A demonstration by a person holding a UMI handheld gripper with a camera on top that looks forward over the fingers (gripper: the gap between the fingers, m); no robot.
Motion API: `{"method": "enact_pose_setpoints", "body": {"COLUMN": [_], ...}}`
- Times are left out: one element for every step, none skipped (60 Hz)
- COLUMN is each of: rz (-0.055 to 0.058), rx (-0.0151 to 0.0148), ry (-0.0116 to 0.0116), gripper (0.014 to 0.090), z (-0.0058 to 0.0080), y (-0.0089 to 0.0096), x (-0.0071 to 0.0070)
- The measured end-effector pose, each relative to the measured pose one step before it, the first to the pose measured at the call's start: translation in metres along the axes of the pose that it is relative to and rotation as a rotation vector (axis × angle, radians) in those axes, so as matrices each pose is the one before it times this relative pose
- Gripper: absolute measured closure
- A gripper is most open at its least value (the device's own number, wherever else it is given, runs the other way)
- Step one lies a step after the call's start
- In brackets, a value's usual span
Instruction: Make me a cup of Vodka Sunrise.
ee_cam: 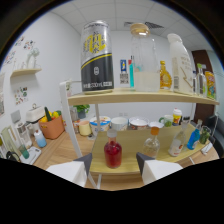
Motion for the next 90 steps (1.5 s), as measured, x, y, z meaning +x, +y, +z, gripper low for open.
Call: {"method": "enact_pose_setpoints", "body": {"rz": [-0.0010,-0.0007,-0.0003,0.0013,0.0011,0.0005,-0.0001,-0.0012,-0.0029,-0.0045,-0.0056,-0.0052,-0.0052,-0.0048,-0.0046,-0.0043,-0.0030,-0.0025,-0.0021,-0.0005,0.0004,0.0008,0.0017,0.0020,0.0020,0.0022,0.0000,-0.0013,-0.0002,0.0006,0.0001,-0.0006,-0.0005,-0.0007,-0.0010,-0.0013,-0.0014,-0.0015,-0.0016,-0.0017,-0.0012,0.0000,-0.0018,-0.0042,-0.0036,-0.0041,-0.0029,-0.0022,-0.0009,0.0015,0.0031,0.0036,0.0060,0.0059,0.0106,0.0089,0.0077,0.0066,0.0046,0.0028,0.0011,0.0004,-0.0001,0.0020,0.0047,0.0069,0.0094,0.0121,0.0154,0.0184,0.0200,0.0205,0.0202,0.0254,0.0284,0.0330,0.0347,0.0356,0.0371,0.0409,0.0443,0.0472,0.0482,0.0488,0.0522,0.0537,0.0509,0.0528,0.0509,0.0494], "rx": [-0.00008,-0.00078,0.00103,-0.00143,0.00047,0.00007,0.00051,0.00003,0.00077,0.00043,-0.00021,-0.00127,-0.00047,0.00146,0.00108,0.00053,0.00215,-0.00019,-0.00087,-0.00193,-0.00168,-0.00052,0.00295,0.00180,-0.00021,-0.00051,0.00005,0.00010,-0.00021,0.00098,-0.00028,0.00055,-0.00036,-0.00008,-0.00088,-0.00136,-0.00136,-0.00174,-0.00101,-0.00004,0.00185,0.00217,0.00248,0.00165,0.00327,0.00306,0.00308,0.00218,0.00275,0.00383,0.00197,-0.00160,-0.00346,-0.00392,-0.00063,-0.00227,-0.00362,-0.00359,-0.00224,-0.00116,-0.00252,-0.00481,-0.00412,-0.00323,-0.00324,-0.00363,-0.00399,-0.00330,-0.00209,-0.00180,-0.00278,-0.00341,-0.00568,-0.00255,-0.00184,0.00412,0.00070,0.00143,0.00159,0.00097,0.00103,0.00179,0.00219,-0.00026,0.00370,0.00397,0.00213,0.00617,0.00588,0.00493], "ry": [0.00043,0.00139,0.00356,0.00186,-0.00238,-0.00789,-0.00748,-0.00454,-0.00022,0.00167,0.00101,0.00131,0.00127,0.00283,0.00184,0.00089,0.00287,0.00423,0.00574,0.00053,-0.00125,-0.00017,-0.00027,-0.00066,-0.00091,-0.00076,-0.00150,0.00028,-0.00039,-0.00105,-0.00172,-0.00306,-0.00338,-0.00335,-0.00257,-0.00267,-0.00268,-0.00183,-0.00192,-0.00272,-0.00240,-0.00191,-0.00304,-0.00462,-0.00039,0.00106,0.00212,0.00154,-0.00018,-0.00037,0.00073,0.00165,0.00131,0.00015,0.00262,0.00089,0.00033,0.00214,0.00388,0.00332,0.00176,0.00113,0.00357,0.00534,0.00283,-0.00021,-0.00500,-0.00681,-0.00455,-0.00137,-0.00009,-0.00205,-0.00432,-0.00588,-0.00563,-0.00355,-0.00642,-0.00879,-0.01128,-0.01216,-0.01165,-0.01194,-0.01328,-0.01385,-0.01808,-0.01792,-0.01423,-0.01608,-0.01594,-0.01551], "gripper": [0.0233,0.0243,0.0259,0.0277,0.0296,0.0316,0.0339,0.0361,0.0381,0.0407,0.0437,0.0471,0.0503,0.0535,0.0565,0.0596,0.0623,0.0649,0.0675,0.0679,0.0682,0.0685,0.0685,0.0688,0.0688,0.0688,0.0691,0.0692,0.0696,0.0694,0.0697,0.0698,0.0697,0.0702,0.0701,0.0703,0.0705,0.0704,0.0703,0.0705,0.0707,0.0708,0.0708,0.0708,0.0708,0.0708,0.0708,0.0708,0.0707,0.0708,0.0708,0.0708,0.0707,0.0708,0.0709,0.0708,0.0709,0.0709,0.0708,0.0708,0.0709,0.0709,0.0709,0.0709,0.0710,0.0709,0.0708,0.0709,0.0708,0.0709,0.0710,0.0708,0.0709,0.0709,0.0708,0.0708,0.0709,0.0708,0.0708,0.0708,0.0708,0.0709,0.0708,0.0708,0.0709,0.0708,0.0708,0.0709,0.0709,0.0709], "z": [0.00422,0.00446,0.00422,0.00381,0.00354,0.00252,0.00326,0.00288,0.00280,0.00256,0.00226,0.00226,0.00159,0.00207,0.00115,0.00026,0.00181,0.00058,0.00063,-0.00038,0.00031,0.00003,-0.00001,-0.00004,-0.00007,-0.00012,-0.00026,-0.00007,-0.00044,-0.00025,-0.00038,-0.00042,-0.00046,-0.00058,-0.00047,-0.00060,-0.00086,-0.00095,-0.00124,-0.00172,-0.00204,-0.00243,-0.00278,-0.00231,-0.00415,-0.00319,-0.00360,-0.00376,-0.00412,-0.00408,-0.00393,-0.00423,-0.00377,-0.00303,-0.00434,-0.00354,-0.00330,-0.00336,-0.00299,-0.00282,-0.00273,-0.00228,-0.00226,-0.00196,-0.00223,-0.00172,-0.00139,-0.00139,-0.00115,-0.00106,-0.00085,-0.00088,-0.00059,-0.00119,-0.00077,-0.00068,-0.00055,-0.00054,-0.00076,-0.00047,-0.00033,-0.00067,-0.00033,-0.00013,-0.00067,-0.00042,0.00015,-0.00037,-0.00028,-0.00001], "y": [0.00003,0.00017,0.00101,0.00007,-0.00013,-0.00043,0.00004,0.00034,0.00009,0.00051,0.00046,0.00074,0.00057,0.00043,-0.00002,-0.00022,0.00001,0.00016,0.00041,0.00068,0.00044,0.00061,-0.00052,-0.00041,0.00013,0.00016,-0.00002,-0.00002,0.00017,-0.00005,0.00020,0.00007,0.00021,0.00018,0.00022,0.00023,0.00030,0.00021,0.00018,-0.00007,-0.00053,-0.00053,-0.00058,-0.00097,0.00005,-0.00060,-0.00048,-0.00008,0.00002,-0.00001,0.00056,0.00126,0.00190,0.00094,0.00272,0.00239,0.00271,0.00310,0.00304,0.00314,0.00352,0.00433,0.00380,0.00361,0.00366,0.00357,0.00322,0.00284,0.00244,0.00212,0.00186,0.00157,0.00027,0.00110,0.00018,0.00025,-0.00093,-0.00121,-0.00164,-0.00146,-0.00181,-0.00224,-0.00220,-0.00361,-0.00268,-0.00261,-0.00366,-0.00331,-0.00325,-0.00293], "x": [-0.00033,-0.00001,-0.00045,0.00010,-0.00074,-0.00054,-0.00170,-0.00062,0.00024,0.00034,0.00011,-0.00012,0.00003,-0.00101,0.00029,0.00140,0.00029,0.00081,0.00112,0.00013,-0.00034,0.00011,0.00000,-0.00005,-0.00016,-0.00010,-0.00017,0.00024,0.00009,-0.00003,-0.00006,-0.00015,-0.00043,-0.00009,-0.00005,-0.00002,-0.00002,0.00006,0.00001,-0.00013,-0.00014,-0.00015,-0.00016,-0.00021,0.00035,0.00068,0.00125,0.00114,0.00112,0.00129,0.00160,0.00184,0.00215,0.00220,0.00232,0.00225,0.00239,0.00281,0.00320,0.00323,0.00287,0.00302,0.00361,0.00357,0.00350,0.00267,0.00152,0.00161,0.00200,0.00289,0.00292,0.00258,0.00220,0.00207,0.00182,0.00189,0.00131,0.00094,0.00056,0.00017,0.00024,0.00054,-0.00008,-0.00175,-0.00037,-0.00116,-0.00022,-0.00077,-0.00108,-0.00098]}}
